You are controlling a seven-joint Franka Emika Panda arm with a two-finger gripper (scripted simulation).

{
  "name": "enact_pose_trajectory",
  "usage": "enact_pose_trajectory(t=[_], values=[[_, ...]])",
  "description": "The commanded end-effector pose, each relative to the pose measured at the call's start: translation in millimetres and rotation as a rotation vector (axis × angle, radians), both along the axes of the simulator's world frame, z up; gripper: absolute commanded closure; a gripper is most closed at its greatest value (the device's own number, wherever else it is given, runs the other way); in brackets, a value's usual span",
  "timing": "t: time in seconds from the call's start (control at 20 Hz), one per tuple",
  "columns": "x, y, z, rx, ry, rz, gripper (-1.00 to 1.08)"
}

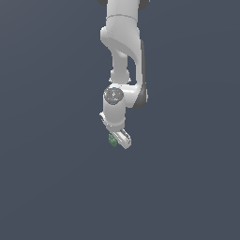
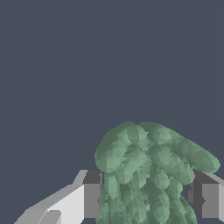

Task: Pick up the object and move it to a goal position.

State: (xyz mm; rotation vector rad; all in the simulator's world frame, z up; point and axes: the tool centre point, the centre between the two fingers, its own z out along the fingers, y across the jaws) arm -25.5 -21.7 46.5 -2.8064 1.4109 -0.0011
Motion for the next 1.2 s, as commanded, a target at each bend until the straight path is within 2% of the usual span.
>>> enact_pose_trajectory(t=[0.0,0.55,1.15], values=[[0,0,0,0.0,0.0,0.0,1.08],[-7,25,35,0.0,0.0,0.0,1.08],[-27,100,141,-0.002,0.0,-0.001,1.08]])
